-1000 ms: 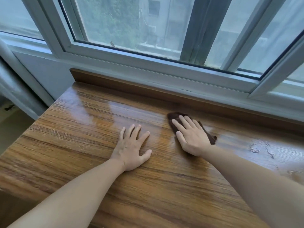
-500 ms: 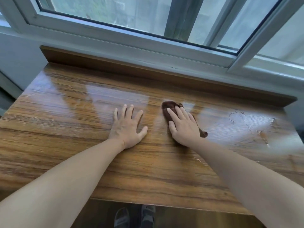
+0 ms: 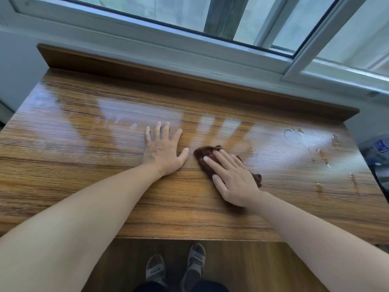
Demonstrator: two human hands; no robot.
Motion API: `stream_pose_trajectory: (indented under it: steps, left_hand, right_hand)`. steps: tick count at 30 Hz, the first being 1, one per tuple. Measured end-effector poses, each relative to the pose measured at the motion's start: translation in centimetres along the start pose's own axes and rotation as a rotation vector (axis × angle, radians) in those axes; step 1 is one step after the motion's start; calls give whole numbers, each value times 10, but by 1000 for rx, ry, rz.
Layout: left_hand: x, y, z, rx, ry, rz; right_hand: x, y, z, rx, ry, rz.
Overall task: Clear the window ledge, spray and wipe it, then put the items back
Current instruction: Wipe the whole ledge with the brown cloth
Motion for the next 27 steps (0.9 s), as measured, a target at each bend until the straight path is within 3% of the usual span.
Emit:
stream_pose_trajectory:
  steps: [2,3,9,11,15,17,20,22,27]
  left_hand:
    - [1,0,-3,-8,-7,6]
    - [2,1,-3,-7,-8,8]
    - [0,1,0,16,6,10]
    - [-1,1,1,19,10,13]
    - [-1,2,-3,10,-5,19]
    - [0,2,-5,10,-7,19]
    - [1,2,-4,22,4,22]
    - [0,2,-1,26,5,28]
    - [2,0,-2,22,-25,47]
  right_hand:
    - [0,0,-9,-11,149,48]
    - [7,1,-20,-5,128,56]
    - [65,10,-59,44,-374,-139]
    - [54,8,-52,31,-335,-132]
    - [39,7,-58,-1,-61,-16]
    - [50,13,-76,35,-177,-32]
    - [69,14,-89,76,-534,-137]
    - [65,11,-82,66,-627,-157]
    - [52,11,-82,5,-350,-34]
Point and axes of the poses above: each hand's wrist, its own x-axis away from the middle knuckle, its own y-axis out of the palm, z = x × y, the point moved 6 cm from there along -x, towards the middle knuckle, and after that the axes turned 1 degree about y, right-handed, at the moved point
